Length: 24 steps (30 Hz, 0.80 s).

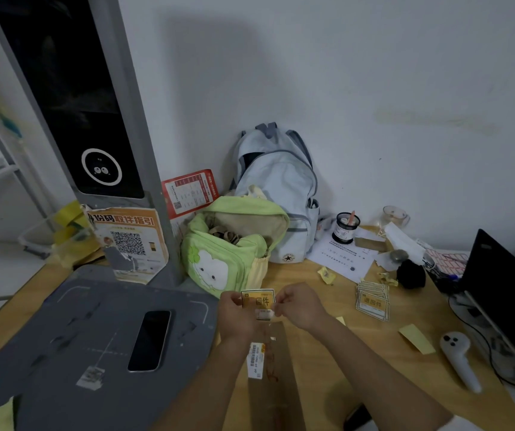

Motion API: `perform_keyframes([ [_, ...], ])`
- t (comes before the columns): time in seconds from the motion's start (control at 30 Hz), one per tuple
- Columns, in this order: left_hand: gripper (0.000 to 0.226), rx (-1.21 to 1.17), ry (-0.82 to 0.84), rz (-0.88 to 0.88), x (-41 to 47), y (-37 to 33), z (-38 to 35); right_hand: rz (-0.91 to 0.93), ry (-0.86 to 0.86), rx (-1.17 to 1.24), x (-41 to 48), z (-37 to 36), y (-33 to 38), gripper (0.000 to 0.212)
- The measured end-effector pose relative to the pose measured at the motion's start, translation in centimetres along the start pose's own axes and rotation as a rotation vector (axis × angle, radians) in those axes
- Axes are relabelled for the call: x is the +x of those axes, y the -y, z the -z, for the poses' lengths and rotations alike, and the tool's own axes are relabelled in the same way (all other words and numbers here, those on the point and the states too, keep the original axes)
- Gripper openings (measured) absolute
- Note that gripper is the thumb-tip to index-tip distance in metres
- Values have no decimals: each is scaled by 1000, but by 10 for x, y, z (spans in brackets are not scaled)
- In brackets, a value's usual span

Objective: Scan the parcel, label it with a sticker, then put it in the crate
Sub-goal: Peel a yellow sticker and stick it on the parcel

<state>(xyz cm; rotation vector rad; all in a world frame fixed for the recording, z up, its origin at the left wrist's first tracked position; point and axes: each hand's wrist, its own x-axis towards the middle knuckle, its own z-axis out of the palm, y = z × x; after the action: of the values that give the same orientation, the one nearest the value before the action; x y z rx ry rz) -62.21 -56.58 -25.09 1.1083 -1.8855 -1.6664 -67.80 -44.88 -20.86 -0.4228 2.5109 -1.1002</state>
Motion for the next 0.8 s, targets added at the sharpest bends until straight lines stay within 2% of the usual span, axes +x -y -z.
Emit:
perform_keyframes([
  [0.17, 14, -44, -52, 88, 9, 21, 7, 25, -7, 139, 1, -7, -11, 30],
  [0.3, 28, -136, -17, 97, 11, 34, 8, 1, 43, 159, 8, -13, -23, 32],
  [0.47, 12, -100, 49, 131, 22, 51, 6, -45, 134, 151, 19, -17, -31, 32],
  [0.57, 17, -52, 119, 139, 32, 59, 4, -78, 124, 175, 28, -21, -38, 30],
  [0.67, 20, 11, 161, 141, 39, 68, 0, -166, 104, 198, 38, -29, -50, 19],
  [0.8, 17, 108, 218, 169, 44, 82, -4, -248, 100, 114, 52, -40, -67, 28],
])
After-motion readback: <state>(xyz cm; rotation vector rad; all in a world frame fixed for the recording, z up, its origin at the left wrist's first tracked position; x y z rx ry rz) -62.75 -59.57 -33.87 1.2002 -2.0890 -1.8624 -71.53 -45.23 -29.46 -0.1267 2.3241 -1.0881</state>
